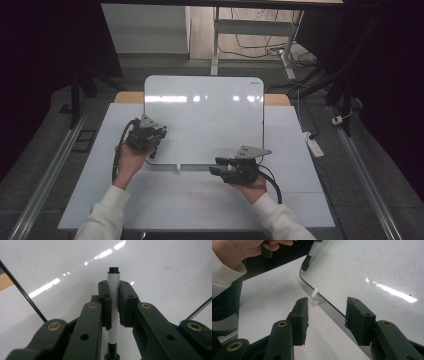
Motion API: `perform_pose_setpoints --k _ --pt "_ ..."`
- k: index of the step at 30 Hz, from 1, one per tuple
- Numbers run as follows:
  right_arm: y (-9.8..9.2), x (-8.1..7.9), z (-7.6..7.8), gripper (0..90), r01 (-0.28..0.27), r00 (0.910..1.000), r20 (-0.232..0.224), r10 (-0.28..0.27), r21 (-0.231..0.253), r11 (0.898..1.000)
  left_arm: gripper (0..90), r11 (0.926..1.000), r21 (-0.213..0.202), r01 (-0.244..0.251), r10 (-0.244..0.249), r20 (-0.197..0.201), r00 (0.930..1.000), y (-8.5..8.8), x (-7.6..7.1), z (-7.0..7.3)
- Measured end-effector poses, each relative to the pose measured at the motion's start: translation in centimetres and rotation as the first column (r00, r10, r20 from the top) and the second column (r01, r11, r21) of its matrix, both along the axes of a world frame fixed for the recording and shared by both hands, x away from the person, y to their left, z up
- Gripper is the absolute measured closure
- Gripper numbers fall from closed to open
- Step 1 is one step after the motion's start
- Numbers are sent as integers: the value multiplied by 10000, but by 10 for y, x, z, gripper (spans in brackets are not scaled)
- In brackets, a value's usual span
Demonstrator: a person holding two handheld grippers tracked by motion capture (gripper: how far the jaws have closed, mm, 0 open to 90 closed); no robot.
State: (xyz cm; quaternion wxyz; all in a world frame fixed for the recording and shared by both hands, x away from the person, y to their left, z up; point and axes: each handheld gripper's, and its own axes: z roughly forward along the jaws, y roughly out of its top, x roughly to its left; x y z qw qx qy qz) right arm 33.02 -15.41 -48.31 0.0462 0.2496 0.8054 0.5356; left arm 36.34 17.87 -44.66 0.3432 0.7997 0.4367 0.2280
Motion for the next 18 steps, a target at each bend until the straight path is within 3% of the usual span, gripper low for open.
perform_pose_setpoints --k 10,18 --pt "0 -2 0 521 -87 10000 12 87 -47 10000 789 9962 867 -3 -8 129 9999 -12 6 -5" --pt "-1 -1 -1 519 -37 10000 -11 37 -82 10000 735 9964 847 9 -35 313 9995 -12 7 -6"
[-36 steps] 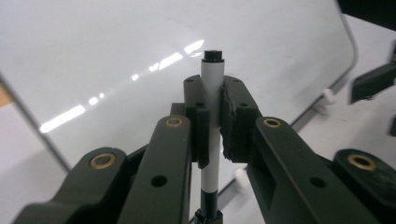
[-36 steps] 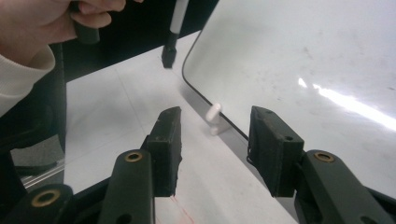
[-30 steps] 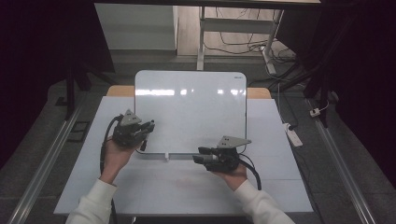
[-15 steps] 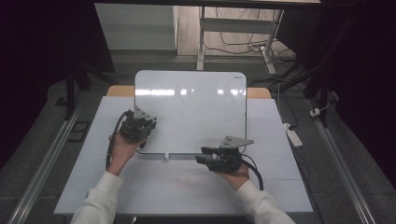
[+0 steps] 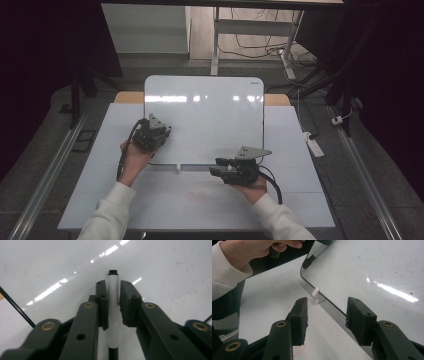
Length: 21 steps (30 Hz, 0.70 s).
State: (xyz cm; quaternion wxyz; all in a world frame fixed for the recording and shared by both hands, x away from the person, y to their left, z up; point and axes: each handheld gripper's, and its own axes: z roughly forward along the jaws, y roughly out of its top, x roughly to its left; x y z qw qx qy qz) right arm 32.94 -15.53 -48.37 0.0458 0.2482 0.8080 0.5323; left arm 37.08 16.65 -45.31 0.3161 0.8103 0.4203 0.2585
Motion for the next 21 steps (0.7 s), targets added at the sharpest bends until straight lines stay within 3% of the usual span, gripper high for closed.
perform_pose_setpoints --k 5,10,14,21 --pt "-2 0 0 514 34 10000 38 -34 -7 10000 634 9998 -213 46 -40 296 9996 3 -5 4" --pt "-11 1 -1 492 315 9986 428 -308 -157 9994 507 9942 -1009 381 -326 558 9979 15 -18 13" --pt "-23 2 -1 487 535 9957 772 -508 -334 9980 435 9753 -2148 513 -388 617 9973 32 -33 18" --pt "-38 2 -1 483 929 9882 1279 -838 -666 9934 362 9428 -3199 934 -794 568 9952 50 -56 21"
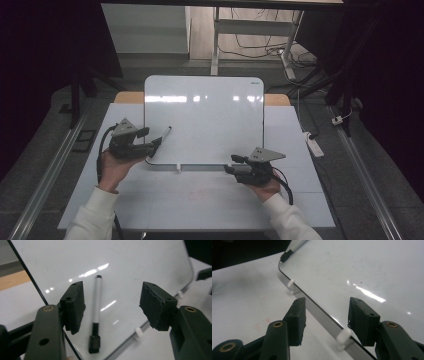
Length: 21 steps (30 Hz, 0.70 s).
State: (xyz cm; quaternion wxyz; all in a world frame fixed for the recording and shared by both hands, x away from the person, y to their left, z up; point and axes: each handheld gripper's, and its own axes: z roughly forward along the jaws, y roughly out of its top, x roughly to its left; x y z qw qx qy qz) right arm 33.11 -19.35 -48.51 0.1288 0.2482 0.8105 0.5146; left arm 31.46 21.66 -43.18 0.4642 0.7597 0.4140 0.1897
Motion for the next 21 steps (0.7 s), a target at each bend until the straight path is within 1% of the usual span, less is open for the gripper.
perform_pose_setpoints --k 4,9,15,21 --pt "-9 -1 -2 479 279 9994 210 -275 -182 9994 346 9989 -210 414 -417 -145 9990 2 -13 -3" --pt "-27 -3 -4 470 768 9964 390 -754 -379 9963 333 9964 -248 809 -817 -344 9961 5 -31 -13" --pt "-53 -8 -6 458 1283 9902 616 -1255 -436 9908 322 9961 -265 843 -859 -647 9942 12 -52 -31" --pt "-84 -15 -11 444 1874 9802 757 -1827 -594 9805 309 9968 -71 790 -794 -937 9924 18 -69 -54"
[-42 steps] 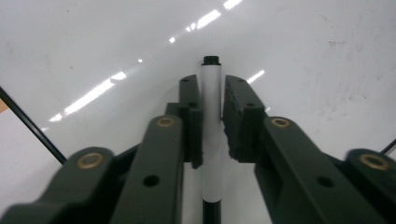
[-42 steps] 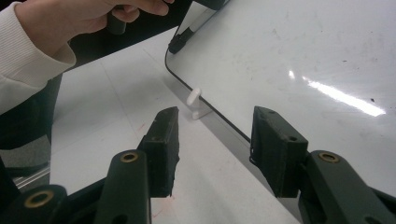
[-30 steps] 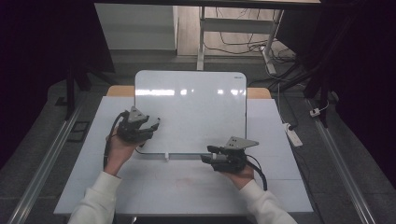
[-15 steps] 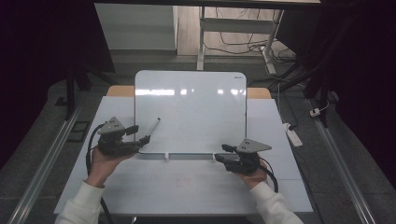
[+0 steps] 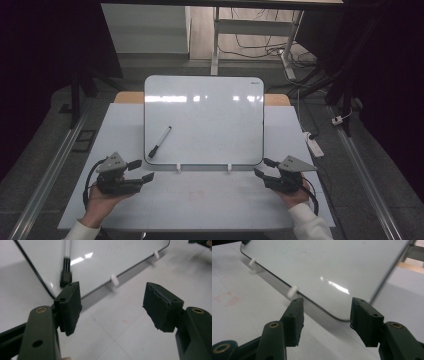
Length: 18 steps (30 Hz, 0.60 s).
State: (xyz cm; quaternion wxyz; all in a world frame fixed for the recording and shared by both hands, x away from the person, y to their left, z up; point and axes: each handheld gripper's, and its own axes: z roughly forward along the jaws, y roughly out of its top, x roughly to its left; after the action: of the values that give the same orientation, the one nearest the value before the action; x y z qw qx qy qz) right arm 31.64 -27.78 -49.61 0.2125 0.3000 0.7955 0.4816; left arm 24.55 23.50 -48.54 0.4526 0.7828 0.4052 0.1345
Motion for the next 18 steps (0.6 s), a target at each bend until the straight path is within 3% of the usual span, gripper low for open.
perform_pose_setpoints --k 9,18 --pt "-29 -5 -10 439 610 9981 -81 -613 -417 9973 296 9996 -15 -278 277 -340 9990 11 -11 -20" --pt "-27 -4 -11 439 448 9988 -163 -458 -572 9974 289 9992 231 -340 342 -111 9994 8 -10 -18"
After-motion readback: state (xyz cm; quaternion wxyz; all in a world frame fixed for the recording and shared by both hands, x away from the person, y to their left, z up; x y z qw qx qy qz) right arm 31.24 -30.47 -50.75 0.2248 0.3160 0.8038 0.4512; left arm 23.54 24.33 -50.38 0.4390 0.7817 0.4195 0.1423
